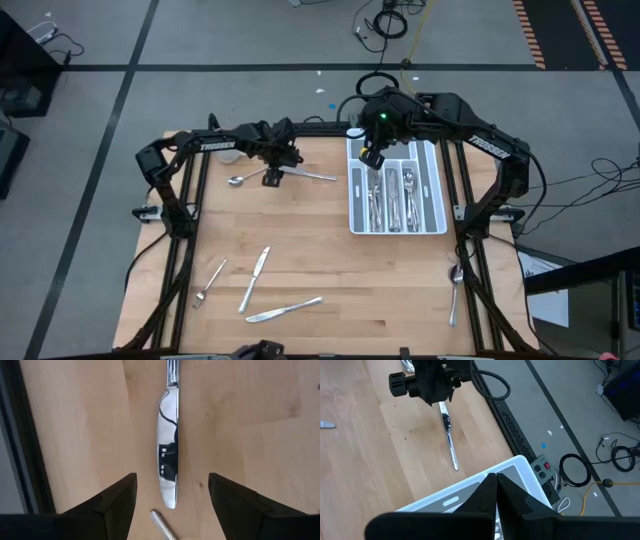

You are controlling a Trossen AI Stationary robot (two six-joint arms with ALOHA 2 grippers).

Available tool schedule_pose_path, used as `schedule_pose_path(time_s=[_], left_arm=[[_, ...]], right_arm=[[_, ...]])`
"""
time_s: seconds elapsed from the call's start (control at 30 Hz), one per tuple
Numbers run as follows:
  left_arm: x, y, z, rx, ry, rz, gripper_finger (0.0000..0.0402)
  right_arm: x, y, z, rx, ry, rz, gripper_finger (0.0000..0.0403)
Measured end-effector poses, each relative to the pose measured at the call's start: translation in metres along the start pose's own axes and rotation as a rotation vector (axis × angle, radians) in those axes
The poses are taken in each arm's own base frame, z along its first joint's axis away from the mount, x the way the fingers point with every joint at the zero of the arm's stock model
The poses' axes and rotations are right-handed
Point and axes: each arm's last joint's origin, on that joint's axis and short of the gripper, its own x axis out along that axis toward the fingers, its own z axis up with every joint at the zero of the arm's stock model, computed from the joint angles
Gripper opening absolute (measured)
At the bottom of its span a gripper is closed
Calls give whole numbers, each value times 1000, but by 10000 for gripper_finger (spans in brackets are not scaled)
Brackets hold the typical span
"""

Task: Sort silverware
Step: Put the silver table knife into the silverware tray

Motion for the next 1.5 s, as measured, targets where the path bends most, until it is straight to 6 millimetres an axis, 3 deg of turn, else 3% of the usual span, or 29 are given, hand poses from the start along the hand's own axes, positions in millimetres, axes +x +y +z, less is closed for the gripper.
schedule_pose_path(time_s=[0.33,0.53,0.63,0.73,1.0,1.23,1.5], left_arm=[[29,9,-14,-25,59,-69,251],[47,17,-8,-30,79,-143,250],[59,22,-6,-46,114,-197,235],[69,26,-4,-53,152,-252,194],[69,31,1,-59,142,-251,18],[65,29,0,-84,155,-273,3],[34,20,6,-146,114,-387,2]], right_arm=[[0,0,0,11,-1,0,0],[0,0,0,23,-1,0,0],[0,0,0,38,-2,0,0],[0,0,0,69,-1,0,0],[-1,3,0,72,-3,6,0],[-1,4,0,65,-3,8,0],[-1,4,0,61,-4,8,0]])
